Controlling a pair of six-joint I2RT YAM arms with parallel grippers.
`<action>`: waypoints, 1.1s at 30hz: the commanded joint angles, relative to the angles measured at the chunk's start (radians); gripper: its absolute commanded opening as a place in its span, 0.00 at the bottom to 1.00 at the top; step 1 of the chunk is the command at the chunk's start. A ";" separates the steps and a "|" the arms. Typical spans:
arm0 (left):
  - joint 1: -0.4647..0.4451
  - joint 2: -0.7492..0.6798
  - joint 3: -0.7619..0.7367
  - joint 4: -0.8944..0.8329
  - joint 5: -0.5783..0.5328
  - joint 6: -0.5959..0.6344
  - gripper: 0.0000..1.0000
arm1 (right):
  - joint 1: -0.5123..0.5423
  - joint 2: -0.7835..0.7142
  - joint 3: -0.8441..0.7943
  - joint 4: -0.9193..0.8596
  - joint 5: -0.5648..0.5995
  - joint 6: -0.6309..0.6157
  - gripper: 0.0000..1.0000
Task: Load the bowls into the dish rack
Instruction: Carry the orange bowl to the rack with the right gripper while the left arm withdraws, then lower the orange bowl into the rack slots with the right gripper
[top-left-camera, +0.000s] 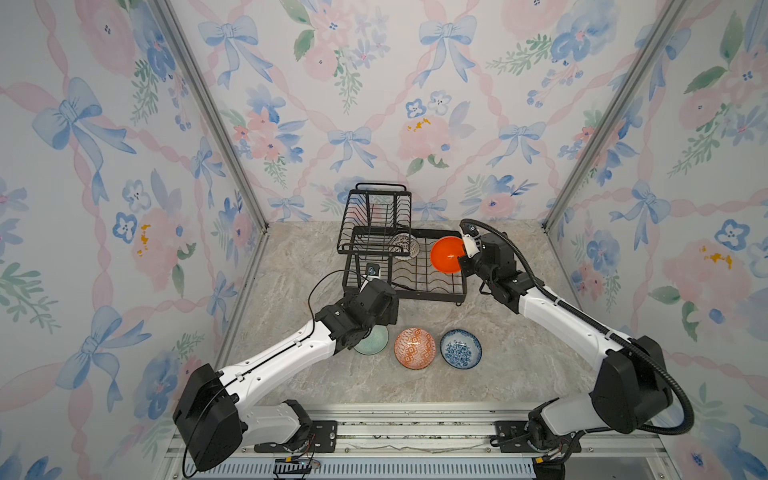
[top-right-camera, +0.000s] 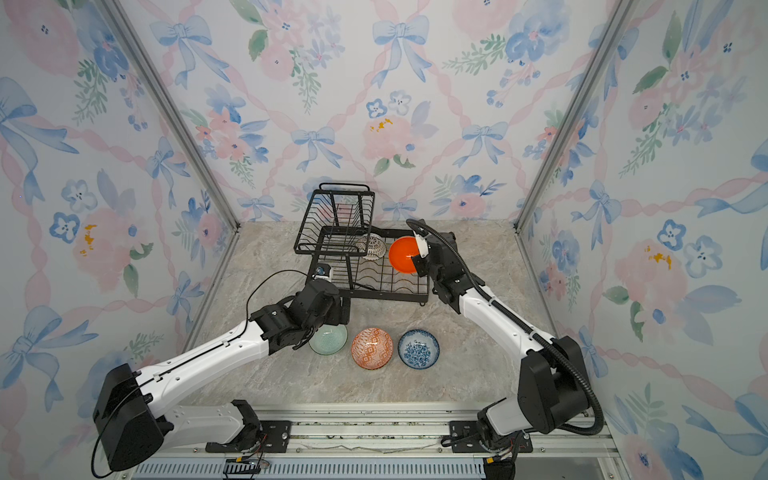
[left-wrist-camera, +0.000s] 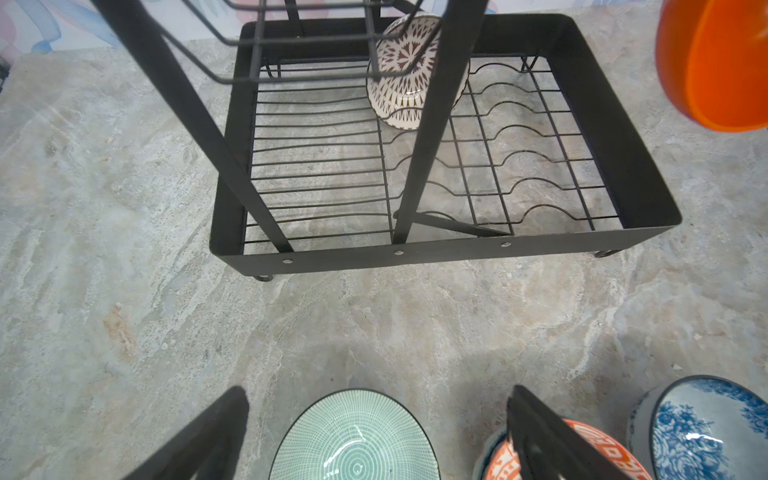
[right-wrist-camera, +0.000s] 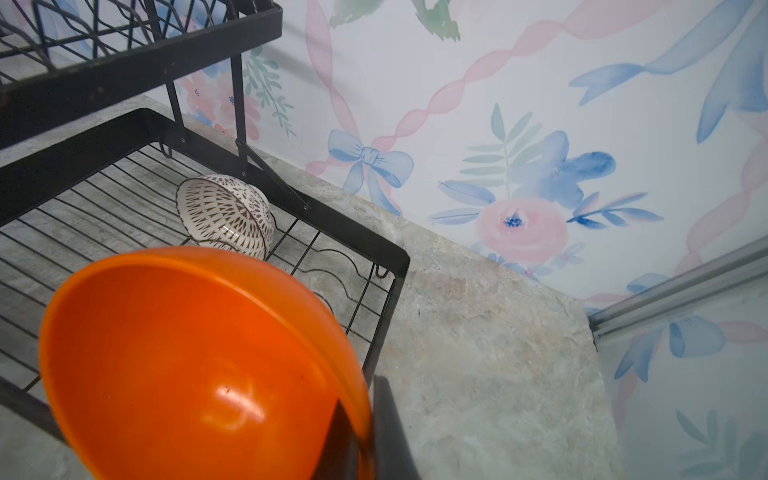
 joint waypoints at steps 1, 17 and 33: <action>0.030 -0.030 -0.038 0.025 0.020 -0.028 0.98 | -0.045 0.049 0.013 0.237 -0.056 -0.075 0.00; 0.173 -0.019 -0.091 0.066 0.105 -0.008 0.98 | -0.058 0.442 0.102 0.721 0.076 -0.285 0.00; 0.263 -0.012 -0.124 0.081 0.153 -0.011 0.98 | -0.053 0.693 0.249 0.914 0.090 -0.534 0.00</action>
